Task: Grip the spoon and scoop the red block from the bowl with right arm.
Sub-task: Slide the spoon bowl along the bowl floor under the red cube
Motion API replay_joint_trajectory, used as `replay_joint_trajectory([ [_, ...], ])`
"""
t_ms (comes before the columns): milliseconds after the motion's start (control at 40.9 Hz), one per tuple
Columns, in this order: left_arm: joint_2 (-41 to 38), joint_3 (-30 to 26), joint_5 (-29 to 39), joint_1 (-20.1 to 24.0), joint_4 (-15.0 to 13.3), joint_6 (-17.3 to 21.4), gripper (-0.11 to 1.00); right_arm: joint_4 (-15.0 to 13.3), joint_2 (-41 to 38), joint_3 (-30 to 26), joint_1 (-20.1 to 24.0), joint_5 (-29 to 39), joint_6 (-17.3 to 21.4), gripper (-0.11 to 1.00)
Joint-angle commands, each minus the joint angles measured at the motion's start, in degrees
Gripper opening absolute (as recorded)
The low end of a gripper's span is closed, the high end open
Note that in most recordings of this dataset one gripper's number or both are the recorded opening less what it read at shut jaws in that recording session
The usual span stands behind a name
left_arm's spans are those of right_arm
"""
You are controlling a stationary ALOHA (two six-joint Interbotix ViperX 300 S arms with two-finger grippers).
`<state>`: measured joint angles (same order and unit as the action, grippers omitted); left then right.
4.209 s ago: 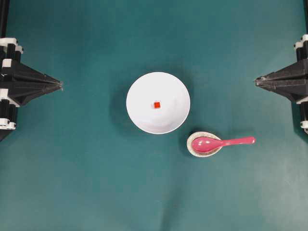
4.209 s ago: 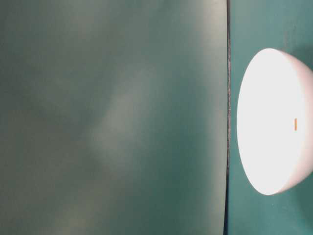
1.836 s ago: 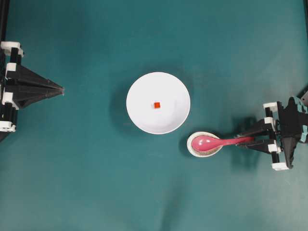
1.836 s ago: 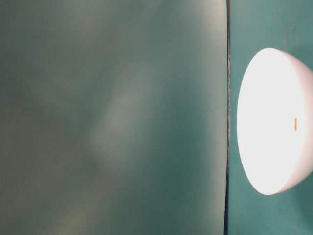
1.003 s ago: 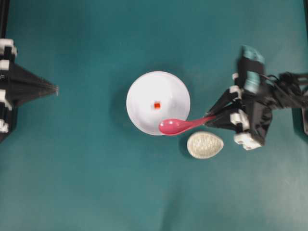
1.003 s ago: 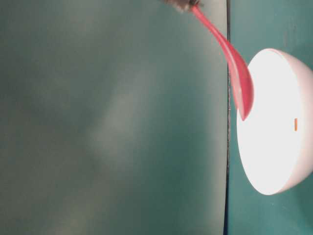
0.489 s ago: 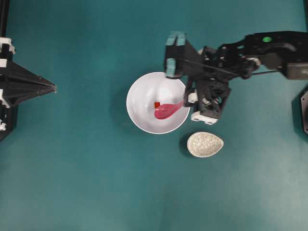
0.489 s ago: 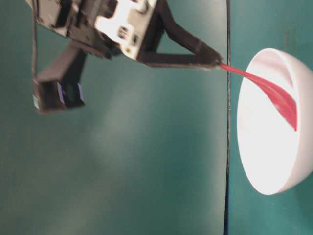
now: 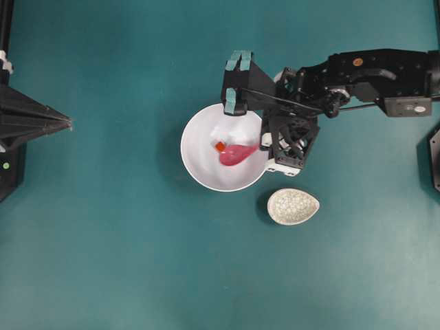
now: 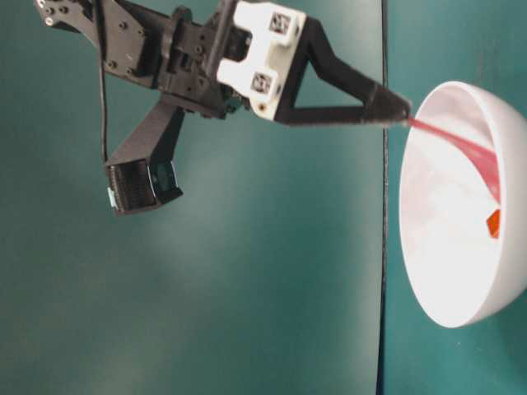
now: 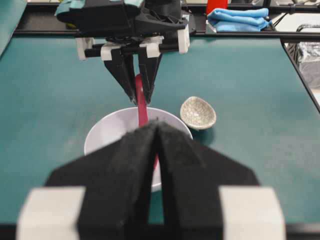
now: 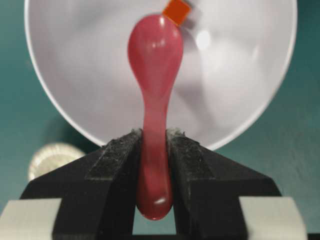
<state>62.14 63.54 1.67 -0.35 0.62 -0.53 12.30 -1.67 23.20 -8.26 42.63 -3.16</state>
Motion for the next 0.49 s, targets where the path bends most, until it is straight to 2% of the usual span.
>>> replay_joint_trajectory([
  [0, -0.18, -1.93, 0.18, -0.09, 0.26, 0.09, 0.00, -0.18, 0.18, -1.49, -0.09, -1.67, 0.18, 0.23],
  [171, -0.26, -1.93, 0.35, -0.09, 0.35, 0.00, 0.00, -0.26, -0.44, -1.49, -0.18, -4.57, 1.49, 0.23],
  [318, -0.35, -1.93, 0.44, -0.09, 0.35, 0.00, 0.00, -0.26, 0.26, -0.44, -0.88, -3.34, 4.04, 0.23],
  [465, -0.35, -1.85, 0.44, -0.09, 0.35, 0.00, 0.00, -0.18, 1.76, 0.97, -0.97, -2.02, 4.92, 0.23],
])
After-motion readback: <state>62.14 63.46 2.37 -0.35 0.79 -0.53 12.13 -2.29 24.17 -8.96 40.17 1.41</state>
